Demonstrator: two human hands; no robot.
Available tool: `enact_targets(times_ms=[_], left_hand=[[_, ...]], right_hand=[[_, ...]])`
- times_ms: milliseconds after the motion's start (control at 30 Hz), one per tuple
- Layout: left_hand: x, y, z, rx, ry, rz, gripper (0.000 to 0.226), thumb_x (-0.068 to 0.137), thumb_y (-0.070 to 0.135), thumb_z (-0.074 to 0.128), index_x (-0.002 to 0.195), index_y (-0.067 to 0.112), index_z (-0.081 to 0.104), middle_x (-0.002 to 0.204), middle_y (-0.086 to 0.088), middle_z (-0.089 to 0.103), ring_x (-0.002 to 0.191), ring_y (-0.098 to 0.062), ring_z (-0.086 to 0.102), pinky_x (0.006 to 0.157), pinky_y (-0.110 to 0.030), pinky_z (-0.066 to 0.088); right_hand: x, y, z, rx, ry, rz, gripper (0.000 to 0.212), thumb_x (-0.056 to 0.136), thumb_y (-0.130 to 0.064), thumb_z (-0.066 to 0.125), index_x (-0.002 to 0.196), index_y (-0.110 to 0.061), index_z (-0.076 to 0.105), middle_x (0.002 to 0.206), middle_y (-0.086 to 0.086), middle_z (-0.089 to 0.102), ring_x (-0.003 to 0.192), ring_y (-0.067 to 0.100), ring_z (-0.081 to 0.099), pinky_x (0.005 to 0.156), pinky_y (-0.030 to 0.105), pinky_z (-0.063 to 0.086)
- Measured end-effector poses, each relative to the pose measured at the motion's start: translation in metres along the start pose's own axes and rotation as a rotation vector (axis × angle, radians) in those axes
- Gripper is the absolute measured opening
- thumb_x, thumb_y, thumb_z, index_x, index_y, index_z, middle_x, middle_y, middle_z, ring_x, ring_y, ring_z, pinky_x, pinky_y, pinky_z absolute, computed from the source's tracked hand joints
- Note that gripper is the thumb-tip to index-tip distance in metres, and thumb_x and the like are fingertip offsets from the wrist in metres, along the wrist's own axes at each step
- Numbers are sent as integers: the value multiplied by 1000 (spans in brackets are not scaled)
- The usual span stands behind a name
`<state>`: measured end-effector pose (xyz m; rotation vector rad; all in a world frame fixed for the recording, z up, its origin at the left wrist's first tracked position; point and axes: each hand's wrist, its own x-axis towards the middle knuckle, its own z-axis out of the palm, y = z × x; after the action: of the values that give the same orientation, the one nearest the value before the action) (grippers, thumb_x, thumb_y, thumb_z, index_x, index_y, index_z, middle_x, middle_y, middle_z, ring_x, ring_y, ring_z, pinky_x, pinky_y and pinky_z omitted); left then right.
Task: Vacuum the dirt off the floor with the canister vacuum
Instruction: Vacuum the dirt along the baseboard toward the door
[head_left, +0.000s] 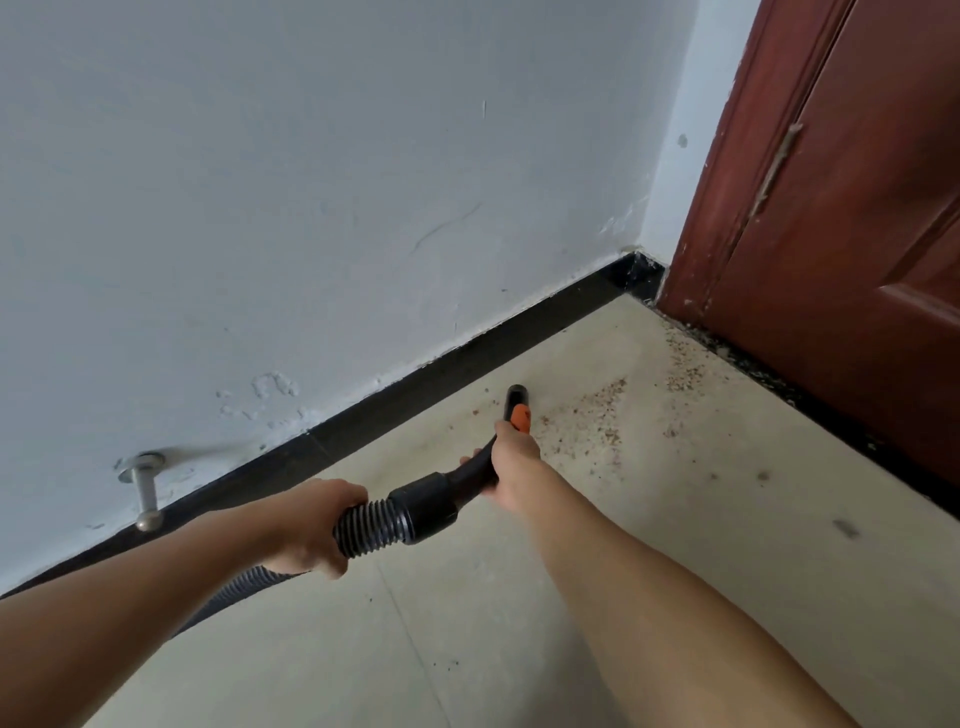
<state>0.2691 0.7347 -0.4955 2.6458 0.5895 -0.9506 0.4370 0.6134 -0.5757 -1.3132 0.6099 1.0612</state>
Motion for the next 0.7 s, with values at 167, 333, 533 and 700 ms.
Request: enact_targets(times_ms=[167, 333, 533, 700], left_hand=[[-31, -28, 11, 10, -65, -71, 28, 70, 16, 71, 87, 26, 51, 84, 9, 54, 74, -7, 51, 62, -18, 41], [-62, -58, 24, 37, -132, -173, 32, 69, 16, 71, 97, 22, 56, 90, 8, 58, 80, -8, 54, 69, -20, 45], [-94, -92, 46, 76, -244, -280, 36, 67, 18, 72, 99, 23, 57, 100, 5, 64, 83, -9, 56, 64, -18, 41], [-99, -98, 46, 84, -196, -289, 30, 67, 15, 70, 85, 28, 50, 85, 10, 56, 75, -6, 52, 60, -16, 39]], right_hand=[[-10, 36, 29, -19, -37, 47, 32, 101, -28, 57, 123, -9, 43, 94, 17, 59, 90, 34, 64, 73, 43, 57], [-16, 80, 63, -98, -60, 65, 46, 98, -35, 57, 135, -11, 45, 110, 18, 62, 100, 36, 65, 89, 48, 58], [-27, 125, 94, -73, -133, 147, 34, 98, -33, 57, 120, -10, 45, 97, 16, 61, 88, 34, 67, 82, 44, 60], [-26, 132, 103, -81, -134, 148, 41, 97, -36, 57, 127, -9, 47, 102, 17, 62, 97, 35, 66, 88, 48, 59]])
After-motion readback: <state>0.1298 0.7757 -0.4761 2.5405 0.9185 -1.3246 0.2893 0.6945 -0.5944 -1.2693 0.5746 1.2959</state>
